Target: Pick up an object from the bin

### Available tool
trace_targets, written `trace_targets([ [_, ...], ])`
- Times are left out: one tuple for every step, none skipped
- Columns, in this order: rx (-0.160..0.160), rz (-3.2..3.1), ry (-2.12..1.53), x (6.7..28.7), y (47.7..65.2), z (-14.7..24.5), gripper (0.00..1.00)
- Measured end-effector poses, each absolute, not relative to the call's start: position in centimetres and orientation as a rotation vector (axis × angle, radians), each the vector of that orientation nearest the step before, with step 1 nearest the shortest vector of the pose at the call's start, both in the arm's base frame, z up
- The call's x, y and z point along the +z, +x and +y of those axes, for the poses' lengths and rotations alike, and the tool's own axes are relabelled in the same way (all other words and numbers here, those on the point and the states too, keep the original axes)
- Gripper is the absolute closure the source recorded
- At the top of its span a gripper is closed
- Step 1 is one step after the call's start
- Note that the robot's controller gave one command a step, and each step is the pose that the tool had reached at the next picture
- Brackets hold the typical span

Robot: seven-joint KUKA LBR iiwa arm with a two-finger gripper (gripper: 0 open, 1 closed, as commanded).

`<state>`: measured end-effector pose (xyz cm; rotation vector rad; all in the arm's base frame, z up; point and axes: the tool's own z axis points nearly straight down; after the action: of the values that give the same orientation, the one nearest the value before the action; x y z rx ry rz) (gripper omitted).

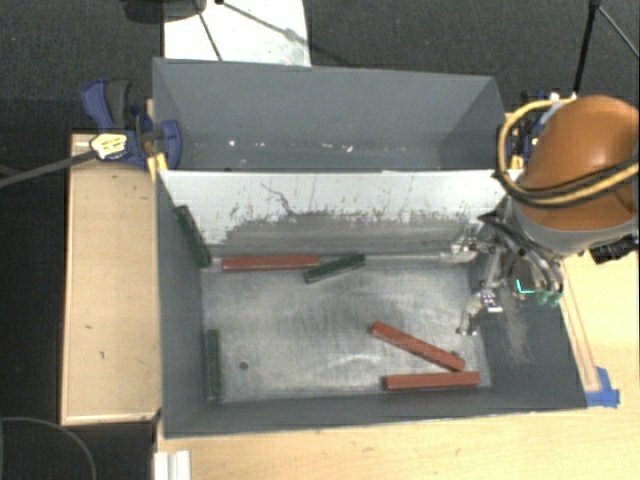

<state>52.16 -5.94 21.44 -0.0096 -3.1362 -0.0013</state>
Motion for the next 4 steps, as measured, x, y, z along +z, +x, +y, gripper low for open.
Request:
trace_targets([
  [0.000, -3.145, -0.006, 21.9, 52.3, -5.9, 0.00],
  [-0.001, -3.148, -0.049, 14.5, 50.4, -4.0, 0.00],
  [0.000, -3.120, -0.344, 14.1, 48.1, -0.7, 0.00],
  [-0.001, -3.129, -0.329, 14.9, 48.4, -1.1, 0.00],
])
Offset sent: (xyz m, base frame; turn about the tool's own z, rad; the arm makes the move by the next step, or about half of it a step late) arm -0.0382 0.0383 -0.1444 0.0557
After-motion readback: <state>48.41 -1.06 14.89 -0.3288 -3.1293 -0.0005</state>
